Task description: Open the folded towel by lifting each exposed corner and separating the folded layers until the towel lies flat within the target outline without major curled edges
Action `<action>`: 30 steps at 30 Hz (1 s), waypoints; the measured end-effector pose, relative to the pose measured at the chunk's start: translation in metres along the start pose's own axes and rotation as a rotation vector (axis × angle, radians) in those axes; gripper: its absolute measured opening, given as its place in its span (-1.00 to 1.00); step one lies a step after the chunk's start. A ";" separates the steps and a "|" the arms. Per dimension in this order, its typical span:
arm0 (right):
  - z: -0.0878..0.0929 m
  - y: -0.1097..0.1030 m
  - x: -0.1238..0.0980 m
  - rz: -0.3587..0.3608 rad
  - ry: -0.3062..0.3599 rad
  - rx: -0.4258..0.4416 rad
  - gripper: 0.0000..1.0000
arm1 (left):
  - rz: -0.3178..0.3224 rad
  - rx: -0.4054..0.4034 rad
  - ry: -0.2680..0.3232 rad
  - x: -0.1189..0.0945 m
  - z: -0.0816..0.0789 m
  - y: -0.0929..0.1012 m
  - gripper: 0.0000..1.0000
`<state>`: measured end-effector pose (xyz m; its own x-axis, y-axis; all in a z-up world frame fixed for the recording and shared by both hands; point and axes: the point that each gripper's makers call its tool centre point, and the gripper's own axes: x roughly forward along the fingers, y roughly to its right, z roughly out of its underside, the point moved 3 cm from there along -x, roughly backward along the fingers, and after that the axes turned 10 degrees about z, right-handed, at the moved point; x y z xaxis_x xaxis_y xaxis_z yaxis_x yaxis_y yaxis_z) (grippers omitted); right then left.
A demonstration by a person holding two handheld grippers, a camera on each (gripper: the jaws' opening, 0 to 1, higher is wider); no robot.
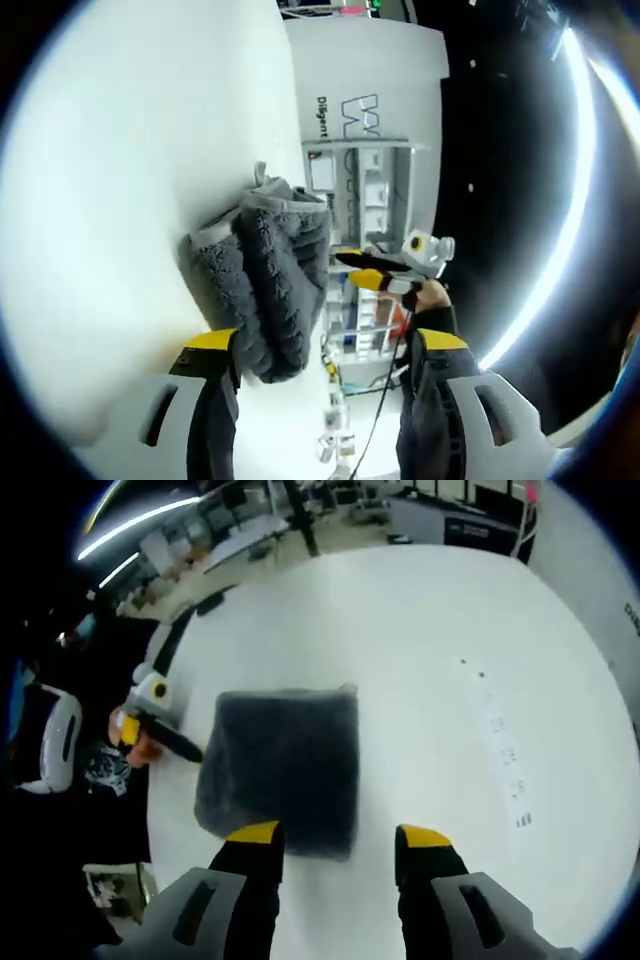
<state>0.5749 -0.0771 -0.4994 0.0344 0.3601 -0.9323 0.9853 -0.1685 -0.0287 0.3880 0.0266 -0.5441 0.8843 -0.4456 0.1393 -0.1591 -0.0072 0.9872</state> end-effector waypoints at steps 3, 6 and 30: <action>0.002 0.000 0.005 -0.002 -0.005 0.006 -0.17 | -0.012 -0.005 0.010 0.000 -0.003 -0.003 0.26; 0.004 -0.002 0.006 -0.004 -0.010 0.010 -0.19 | -0.040 0.002 0.001 -0.002 -0.003 -0.005 0.28; 0.016 0.023 0.028 -0.075 -0.031 0.052 -0.30 | -0.134 0.085 -0.023 0.008 -0.006 -0.022 -0.06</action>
<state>0.5960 -0.0855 -0.5320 -0.0451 0.3454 -0.9374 0.9748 -0.1900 -0.1169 0.4015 0.0289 -0.5642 0.8901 -0.4558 0.0043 -0.0782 -0.1435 0.9865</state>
